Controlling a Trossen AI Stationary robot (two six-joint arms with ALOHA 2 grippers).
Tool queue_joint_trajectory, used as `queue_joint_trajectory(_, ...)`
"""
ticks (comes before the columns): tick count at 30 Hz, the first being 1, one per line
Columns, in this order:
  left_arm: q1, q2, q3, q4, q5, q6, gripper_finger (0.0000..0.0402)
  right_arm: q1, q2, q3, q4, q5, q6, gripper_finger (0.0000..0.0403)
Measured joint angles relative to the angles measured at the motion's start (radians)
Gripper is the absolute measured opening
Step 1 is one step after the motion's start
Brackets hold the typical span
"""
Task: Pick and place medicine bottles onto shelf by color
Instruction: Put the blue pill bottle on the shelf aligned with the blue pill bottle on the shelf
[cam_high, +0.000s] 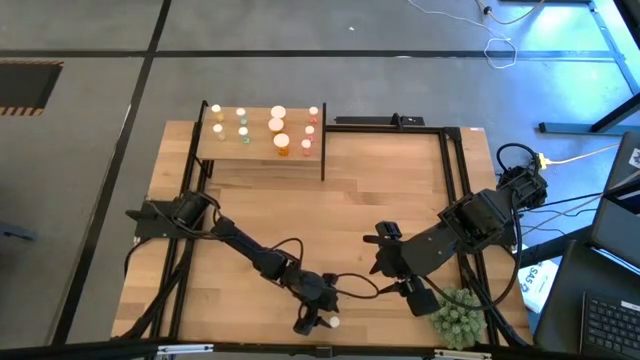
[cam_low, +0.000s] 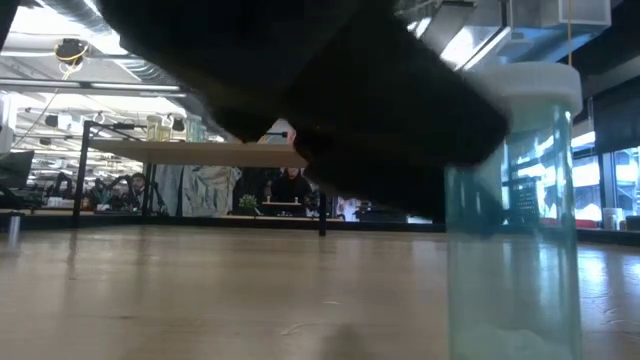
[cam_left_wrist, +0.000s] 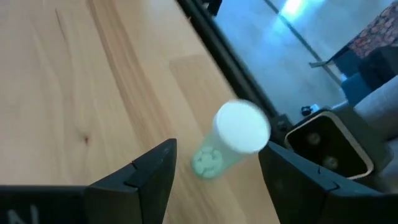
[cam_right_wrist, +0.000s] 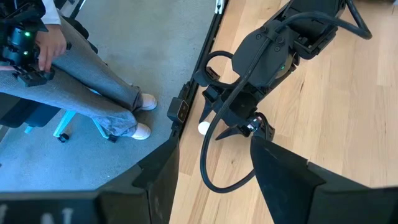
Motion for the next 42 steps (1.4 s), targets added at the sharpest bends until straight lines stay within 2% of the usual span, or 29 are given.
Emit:
queue_joint_trajectory(21, -0.001, 0.005, 0.001, 0.054, 0.050, 0.042, 0.0223, 0.000, 0.000, 0.000, 0.002, 0.000, 0.000, 0.0200)
queue_joint_trajectory(31, -0.001, 0.005, 0.001, 0.060, 0.061, 0.068, 0.0193, 0.000, 0.000, 0.000, 0.002, 0.000, 0.000, 0.0200)
queue_joint_trajectory(42, 0.000, 0.005, 0.001, 0.060, 0.052, 0.074, 0.0185, 0.000, 0.000, 0.000, 0.002, 0.000, 0.000, 0.0200)
